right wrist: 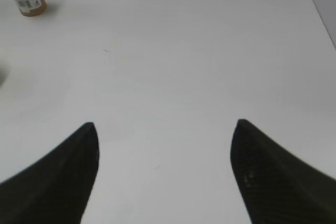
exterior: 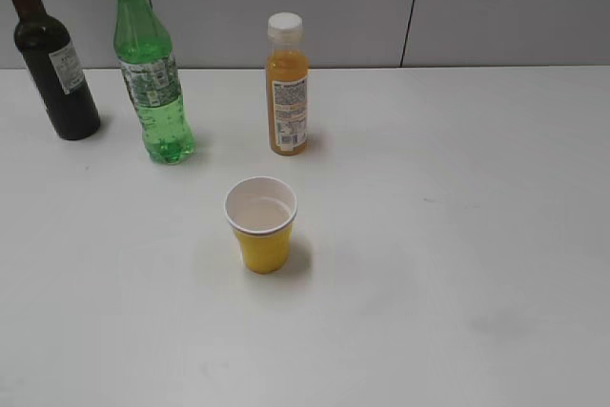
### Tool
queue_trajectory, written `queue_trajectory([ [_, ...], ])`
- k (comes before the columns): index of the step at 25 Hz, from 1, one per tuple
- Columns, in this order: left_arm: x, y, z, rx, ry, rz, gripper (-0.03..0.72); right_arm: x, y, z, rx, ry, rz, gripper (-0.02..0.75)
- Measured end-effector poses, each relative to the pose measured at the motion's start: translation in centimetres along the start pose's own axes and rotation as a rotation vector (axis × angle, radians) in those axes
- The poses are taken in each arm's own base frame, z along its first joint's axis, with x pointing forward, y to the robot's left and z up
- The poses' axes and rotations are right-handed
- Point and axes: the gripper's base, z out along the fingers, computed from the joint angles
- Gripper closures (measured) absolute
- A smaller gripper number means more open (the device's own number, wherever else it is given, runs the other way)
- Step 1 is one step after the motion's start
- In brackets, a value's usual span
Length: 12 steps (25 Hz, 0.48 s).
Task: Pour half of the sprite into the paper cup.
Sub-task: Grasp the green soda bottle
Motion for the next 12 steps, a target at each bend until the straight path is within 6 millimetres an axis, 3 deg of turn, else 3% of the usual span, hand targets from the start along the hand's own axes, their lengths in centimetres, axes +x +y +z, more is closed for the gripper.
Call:
queue_trajectory([
  [12, 0.0, 0.0, 0.0, 0.0, 0.0, 0.0, 0.452, 0.0, 0.01, 0.0, -0.001, 0.0, 0.0, 0.15],
])
